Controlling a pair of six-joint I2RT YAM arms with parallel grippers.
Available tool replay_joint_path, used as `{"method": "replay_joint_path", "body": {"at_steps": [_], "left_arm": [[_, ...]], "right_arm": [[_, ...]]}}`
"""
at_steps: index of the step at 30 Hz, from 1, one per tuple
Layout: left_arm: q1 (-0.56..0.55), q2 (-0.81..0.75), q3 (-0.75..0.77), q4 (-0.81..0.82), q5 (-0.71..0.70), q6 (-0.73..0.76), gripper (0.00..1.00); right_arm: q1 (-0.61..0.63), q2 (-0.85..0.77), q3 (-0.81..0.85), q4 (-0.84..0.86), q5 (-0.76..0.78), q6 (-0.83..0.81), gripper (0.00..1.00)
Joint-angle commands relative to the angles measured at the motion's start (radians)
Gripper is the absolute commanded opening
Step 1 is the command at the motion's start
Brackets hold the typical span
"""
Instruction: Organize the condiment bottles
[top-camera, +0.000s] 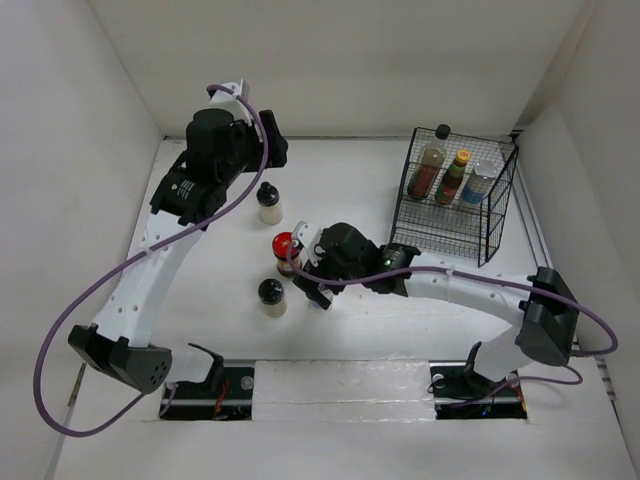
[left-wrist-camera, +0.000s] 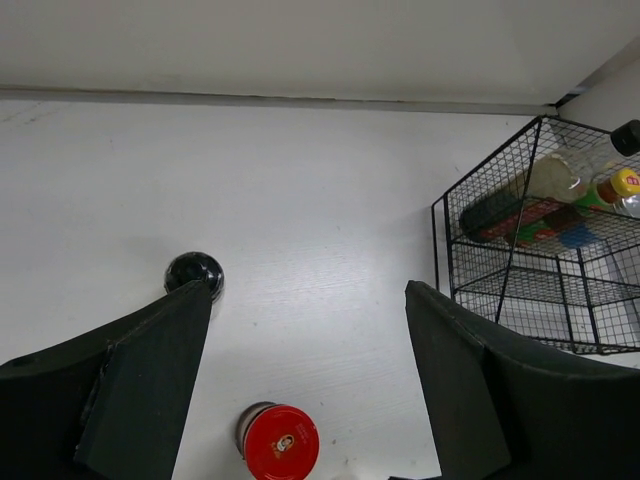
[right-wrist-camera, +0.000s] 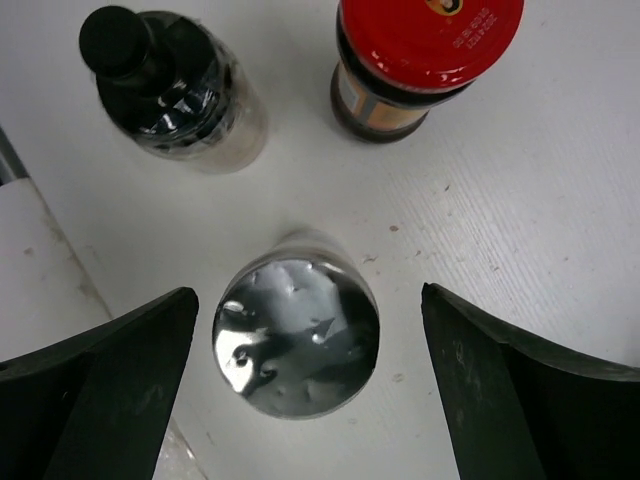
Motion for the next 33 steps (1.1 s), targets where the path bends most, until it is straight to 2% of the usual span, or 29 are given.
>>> {"method": "replay_joint_path", "body": {"at_steps": [1,3,6,12,17,18,21,26,29,30,33], "left_arm": [[0.001,-0.063,0.005,0.007,-0.002,0.018,0.74],[0.001,-0.072,-0.017,0.007,-0.002,0.018,0.74],[0.001,-0.081,-0.017,0.007,-0.002,0.029,0.74],[0.001,-0.092,-0.037,0.007,-0.021,0.047,0.73],[0.001,-0.092,-0.046,0.016,-0.009,0.056,0.73],[0.001,-0.092,-0.046,0.016,-0.009,0.056,0.72],[0.001,-0.083,-0.046,0.025,0.011,0.045,0.72],[0.001,-0.073,-0.07,0.035,0.067,0.007,0.72],[0.001,-0.073,-0.136,0.085,0.159,-0.054,0.71],[0.001,-0.073,-0.151,0.094,0.176,-0.066,0.69],[0.001,-0.073,-0.187,0.12,0.202,-0.106,0.69]], "right_arm": [[0.005,0.031,-0.002,0.108,0.088,0.035,0.98],[0.005,0.046,-0.002,0.128,0.101,0.052,0.97],[0.005,0.083,0.007,0.126,0.111,0.073,0.84],[0.005,0.065,-0.013,0.115,0.143,0.092,0.73],[0.005,0.005,0.004,0.066,0.163,0.083,0.46],[0.005,-0.03,0.019,0.066,0.178,0.083,0.44],[0.005,-0.114,0.077,0.024,0.233,0.083,0.44],[-0.115,-0.206,0.186,-0.058,0.275,0.043,0.44],[-0.247,-0.219,0.244,-0.086,0.275,0.0,0.44],[-0.321,-0.219,0.26,-0.095,0.275,-0.011,0.44],[-0.441,-0.197,0.327,-0.095,0.235,-0.046,0.44]]}}
